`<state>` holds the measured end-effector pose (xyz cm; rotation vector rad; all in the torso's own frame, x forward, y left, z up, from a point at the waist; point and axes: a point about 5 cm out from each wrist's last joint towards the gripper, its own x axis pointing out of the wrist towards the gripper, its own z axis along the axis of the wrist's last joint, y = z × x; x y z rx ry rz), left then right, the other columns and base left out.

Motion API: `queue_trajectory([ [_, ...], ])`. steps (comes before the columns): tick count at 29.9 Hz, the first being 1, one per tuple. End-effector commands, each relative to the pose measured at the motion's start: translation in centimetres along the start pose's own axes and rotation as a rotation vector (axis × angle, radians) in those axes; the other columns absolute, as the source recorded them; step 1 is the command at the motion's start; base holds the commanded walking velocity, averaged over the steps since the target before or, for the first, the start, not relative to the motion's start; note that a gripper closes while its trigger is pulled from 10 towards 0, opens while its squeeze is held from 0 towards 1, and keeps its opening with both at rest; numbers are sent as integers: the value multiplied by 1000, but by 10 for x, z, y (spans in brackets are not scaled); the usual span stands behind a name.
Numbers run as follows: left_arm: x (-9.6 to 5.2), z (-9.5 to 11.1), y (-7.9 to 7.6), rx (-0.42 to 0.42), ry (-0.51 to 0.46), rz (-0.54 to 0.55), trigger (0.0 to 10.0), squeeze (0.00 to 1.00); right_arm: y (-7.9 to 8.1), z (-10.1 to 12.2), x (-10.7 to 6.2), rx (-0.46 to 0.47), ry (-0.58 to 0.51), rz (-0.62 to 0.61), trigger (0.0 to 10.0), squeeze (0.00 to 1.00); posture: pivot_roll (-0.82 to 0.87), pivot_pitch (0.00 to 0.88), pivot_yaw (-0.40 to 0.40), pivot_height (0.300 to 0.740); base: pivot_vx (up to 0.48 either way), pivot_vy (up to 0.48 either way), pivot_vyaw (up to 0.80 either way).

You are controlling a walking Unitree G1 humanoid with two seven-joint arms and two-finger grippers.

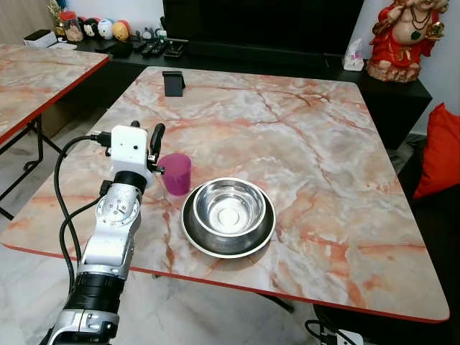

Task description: Setting the table

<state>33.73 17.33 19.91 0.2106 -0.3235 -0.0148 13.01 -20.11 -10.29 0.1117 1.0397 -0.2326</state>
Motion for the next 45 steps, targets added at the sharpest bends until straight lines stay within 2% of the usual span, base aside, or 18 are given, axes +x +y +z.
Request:
queue_trajectory([
  [1,-2,0,1,6,-9,20,10000,0,0,0,0,27,-2,-8,10000,0,96,0,-36,711,0,0,0],
  [14,8,9,-1,-14,-41,3,10000,0,3,1,0,54,-15,1,10000,0,83,0,-10,711,0,0,0],
  [17,10,9,-2,-21,-37,-1,10000,0,3,2,0,70,-18,-12,10000,0,70,0,-3,711,0,480,0],
  [20,12,9,-8,-27,-41,-18,10000,0,1,1,0,135,-9,-45,10000,0,74,0,-5,711,0,480,0],
  [31,14,10,-4,-36,-50,10,10000,0,1,2,0,116,-23,-41,10000,0,78,0,-19,711,0,480,0],
  [38,13,9,-6,-33,-46,2,10000,0,3,-5,-1,129,8,-42,10000,0,88,0,-5,711,0,480,0],
  [45,14,11,-2,-28,-54,20,10000,0,1,-10,-2,139,11,-66,10000,0,88,0,-3,711,0,480,0],
])
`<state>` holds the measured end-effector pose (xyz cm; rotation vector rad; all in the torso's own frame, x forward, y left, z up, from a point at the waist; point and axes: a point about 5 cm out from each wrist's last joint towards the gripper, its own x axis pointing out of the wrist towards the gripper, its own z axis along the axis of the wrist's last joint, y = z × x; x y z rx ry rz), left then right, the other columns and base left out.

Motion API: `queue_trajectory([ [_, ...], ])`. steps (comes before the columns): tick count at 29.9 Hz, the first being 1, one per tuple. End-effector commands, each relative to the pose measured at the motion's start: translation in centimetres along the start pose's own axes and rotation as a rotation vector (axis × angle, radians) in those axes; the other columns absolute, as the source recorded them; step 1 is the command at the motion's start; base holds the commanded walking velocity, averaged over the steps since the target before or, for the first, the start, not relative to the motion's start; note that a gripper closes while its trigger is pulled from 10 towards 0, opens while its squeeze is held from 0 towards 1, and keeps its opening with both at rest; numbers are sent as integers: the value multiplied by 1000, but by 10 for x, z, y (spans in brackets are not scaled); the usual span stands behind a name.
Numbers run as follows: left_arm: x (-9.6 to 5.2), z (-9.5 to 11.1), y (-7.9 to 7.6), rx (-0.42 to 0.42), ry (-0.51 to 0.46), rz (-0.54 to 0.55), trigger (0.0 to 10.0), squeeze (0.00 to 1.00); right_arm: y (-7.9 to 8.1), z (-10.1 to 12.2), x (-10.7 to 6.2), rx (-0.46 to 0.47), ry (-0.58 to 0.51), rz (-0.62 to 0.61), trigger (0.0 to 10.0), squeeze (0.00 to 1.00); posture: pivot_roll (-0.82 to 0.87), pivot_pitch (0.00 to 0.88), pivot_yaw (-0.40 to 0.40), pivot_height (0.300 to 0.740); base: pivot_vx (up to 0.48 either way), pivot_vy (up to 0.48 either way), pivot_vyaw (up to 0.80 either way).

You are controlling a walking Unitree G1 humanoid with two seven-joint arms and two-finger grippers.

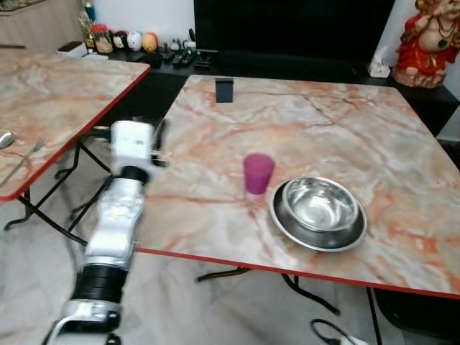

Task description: Setting the table

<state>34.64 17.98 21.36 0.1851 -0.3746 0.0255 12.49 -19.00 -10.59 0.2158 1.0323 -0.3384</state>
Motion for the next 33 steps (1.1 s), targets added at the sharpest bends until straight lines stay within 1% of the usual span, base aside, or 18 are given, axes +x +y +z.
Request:
queue_trajectory([
  [1,0,1,-12,-11,-6,-29,10000,0,-10,-1,-1,0,3,-27,10000,0,88,0,-4,711,0,480,0],
  [8,-5,-3,-12,-9,7,-28,10000,0,-11,-4,-1,-13,15,-18,10000,0,89,0,-6,711,0,480,0],
  [11,-13,-9,-7,-3,27,-8,10000,0,-11,-6,-1,-37,22,-6,10000,0,88,0,-7,711,0,480,0],
  [13,-14,-10,-5,1,31,-2,10000,0,-11,-6,-2,-38,23,-7,10000,0,89,0,-7,711,0,480,0],
  [22,-12,-7,-1,11,24,20,10000,0,-11,-6,-1,-45,22,-3,10000,0,93,0,-7,711,0,480,0],
  [30,-15,-9,5,17,32,54,10000,0,-11,-4,-1,-47,18,-5,10000,0,97,0,-17,711,0,480,0],
  [32,-17,-10,10,24,40,77,10000,0,-12,-4,-1,-57,19,-1,10000,0,110,0,-26,711,0,480,0],
  [33,-17,-10,10,24,40,77,10000,0,-12,-4,-1,-57,19,-1,10000,0,110,0,-26,711,0,480,0],
])
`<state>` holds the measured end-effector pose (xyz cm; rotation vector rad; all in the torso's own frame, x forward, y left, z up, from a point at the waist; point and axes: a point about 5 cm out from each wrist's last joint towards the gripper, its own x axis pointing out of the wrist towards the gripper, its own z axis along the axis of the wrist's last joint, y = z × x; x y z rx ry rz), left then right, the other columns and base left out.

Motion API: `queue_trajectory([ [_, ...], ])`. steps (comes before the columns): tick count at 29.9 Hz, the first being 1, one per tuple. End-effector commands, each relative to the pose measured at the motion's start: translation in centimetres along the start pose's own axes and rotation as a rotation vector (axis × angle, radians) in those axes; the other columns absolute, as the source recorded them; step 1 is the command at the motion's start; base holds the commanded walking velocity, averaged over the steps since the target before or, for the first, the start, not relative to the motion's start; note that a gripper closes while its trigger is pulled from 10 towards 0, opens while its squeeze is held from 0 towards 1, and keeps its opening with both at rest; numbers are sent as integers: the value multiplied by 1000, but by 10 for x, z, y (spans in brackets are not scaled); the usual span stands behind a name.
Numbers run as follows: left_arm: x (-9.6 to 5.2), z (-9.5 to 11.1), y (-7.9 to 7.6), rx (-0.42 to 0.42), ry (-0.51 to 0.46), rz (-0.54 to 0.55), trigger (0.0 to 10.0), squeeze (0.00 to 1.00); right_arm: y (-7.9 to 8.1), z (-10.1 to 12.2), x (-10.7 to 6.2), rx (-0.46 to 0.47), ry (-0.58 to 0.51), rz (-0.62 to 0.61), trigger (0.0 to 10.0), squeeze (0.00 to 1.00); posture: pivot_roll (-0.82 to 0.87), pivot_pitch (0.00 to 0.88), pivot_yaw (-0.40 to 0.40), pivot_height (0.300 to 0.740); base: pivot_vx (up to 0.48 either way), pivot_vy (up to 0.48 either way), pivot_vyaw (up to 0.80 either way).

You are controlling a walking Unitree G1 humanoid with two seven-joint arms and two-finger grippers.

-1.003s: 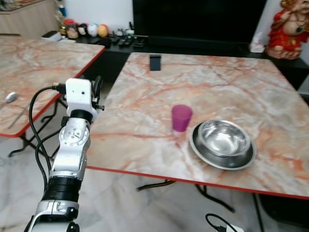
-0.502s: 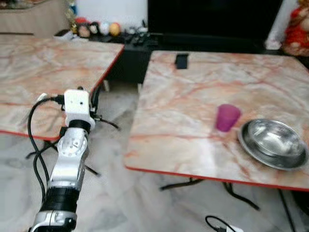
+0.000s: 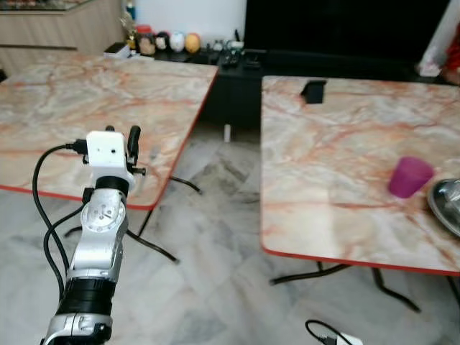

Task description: Setting the table

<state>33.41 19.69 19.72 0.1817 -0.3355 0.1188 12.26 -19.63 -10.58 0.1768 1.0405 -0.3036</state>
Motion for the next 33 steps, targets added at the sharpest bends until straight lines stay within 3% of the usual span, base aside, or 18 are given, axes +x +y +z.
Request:
queue_trajectory([
  [1,0,3,-3,11,-8,-6,10000,0,-5,-4,-1,-10,17,-9,10000,0,110,0,-26,711,0,480,0],
  [23,-3,-3,8,26,5,41,10000,0,-4,-2,0,-10,13,-3,10000,0,108,0,-24,711,0,475,0],
  [27,-5,-6,11,43,3,51,10000,0,-3,-2,0,-10,12,-2,10000,0,107,0,-23,711,0,0,0],
  [33,-13,-17,30,84,31,147,10000,0,-3,-2,0,-10,12,0,10000,0,110,0,-19,711,0,0,0],
])
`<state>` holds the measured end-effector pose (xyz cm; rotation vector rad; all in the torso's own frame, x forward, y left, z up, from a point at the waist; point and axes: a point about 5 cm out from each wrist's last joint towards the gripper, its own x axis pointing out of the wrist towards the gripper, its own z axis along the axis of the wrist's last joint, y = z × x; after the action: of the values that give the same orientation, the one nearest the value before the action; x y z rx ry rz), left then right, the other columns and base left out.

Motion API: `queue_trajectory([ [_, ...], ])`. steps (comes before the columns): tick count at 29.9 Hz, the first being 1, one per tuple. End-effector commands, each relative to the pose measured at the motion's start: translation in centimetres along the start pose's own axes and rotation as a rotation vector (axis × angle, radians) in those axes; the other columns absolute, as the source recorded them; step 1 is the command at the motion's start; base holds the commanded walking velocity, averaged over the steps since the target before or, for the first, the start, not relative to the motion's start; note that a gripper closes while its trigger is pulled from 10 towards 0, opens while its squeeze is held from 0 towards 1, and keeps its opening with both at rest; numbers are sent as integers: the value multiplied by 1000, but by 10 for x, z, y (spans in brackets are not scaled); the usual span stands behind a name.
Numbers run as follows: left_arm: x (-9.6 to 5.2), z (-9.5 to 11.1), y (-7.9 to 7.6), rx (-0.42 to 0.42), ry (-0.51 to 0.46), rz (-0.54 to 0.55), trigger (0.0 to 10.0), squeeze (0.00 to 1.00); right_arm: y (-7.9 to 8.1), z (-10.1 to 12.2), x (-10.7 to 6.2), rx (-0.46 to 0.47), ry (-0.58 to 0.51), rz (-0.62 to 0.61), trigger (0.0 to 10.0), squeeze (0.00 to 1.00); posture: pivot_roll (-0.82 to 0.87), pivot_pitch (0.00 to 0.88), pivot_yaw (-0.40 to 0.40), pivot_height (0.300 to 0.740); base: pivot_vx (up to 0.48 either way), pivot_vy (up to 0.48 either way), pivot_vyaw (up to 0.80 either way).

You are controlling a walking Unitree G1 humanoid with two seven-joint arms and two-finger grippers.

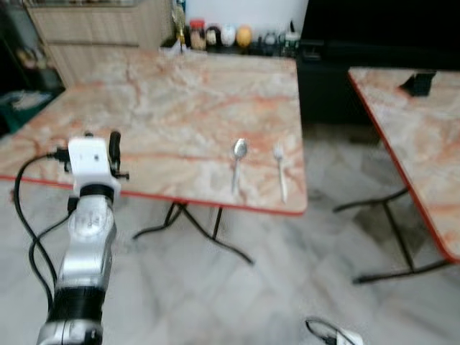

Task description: Setting the table

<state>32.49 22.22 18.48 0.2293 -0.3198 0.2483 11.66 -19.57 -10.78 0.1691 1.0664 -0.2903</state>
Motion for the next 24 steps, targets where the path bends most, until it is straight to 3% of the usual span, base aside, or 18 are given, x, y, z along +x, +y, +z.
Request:
queue_trajectory([
  [1,-3,-7,14,43,15,69,10000,0,-1,4,1,6,-12,-4,10000,0,114,0,-18,711,0,0,0],
  [6,-15,-35,45,168,108,183,10000,0,-1,3,0,9,-10,-4,10000,0,114,0,-14,711,0,0,0],
  [10,-24,-53,54,238,176,188,10000,0,0,2,0,11,-8,-5,10000,0,113,0,-9,711,0,0,0],
  [11,-31,-64,58,269,220,192,10000,0,0,2,0,11,-8,-5,10000,0,110,0,-5,711,0,0,0],
  [12,-48,-88,68,322,332,211,10000,0,0,1,0,14,-7,-5,10000,0,103,0,0,711,0,0,0],
  [14,-59,-101,73,343,404,226,10000,0,0,1,0,17,-7,-6,10000,0,101,0,1,711,0,0,0],
  [15,-72,-116,75,379,490,215,10000,0,0,1,0,20,-6,-7,10000,0,102,0,4,711,0,0,0],
  [18,-82,-127,76,386,553,203,10000,0,1,0,0,24,-5,-8,10000,0,103,0,5,711,0,0,0],
  [19,-93,-141,72,373,638,151,10000,0,1,0,0,25,-5,-9,10000,0,111,0,1,711,0,0,0],
  [20,-115,-161,64,311,780,65,10000,0,1,0,0,22,-4,-7,10000,0,103,0,2,711,0,0,0],
  [21,-115,-161,64,311,780,65,10000,0,1,0,0,22,-4,-7,10000,0,103,0,2,711,0,0,0],
  [22,-134,-173,52,271,875,-33,10000,0,2,0,0,28,-5,-7,10000,0,103,0,2,711,0,0,0],
  [24,-146,-180,44,230,942,-95,10000,0,2,0,0,34,-7,-10,10000,0,92,0,7,711,0,0,0],
])
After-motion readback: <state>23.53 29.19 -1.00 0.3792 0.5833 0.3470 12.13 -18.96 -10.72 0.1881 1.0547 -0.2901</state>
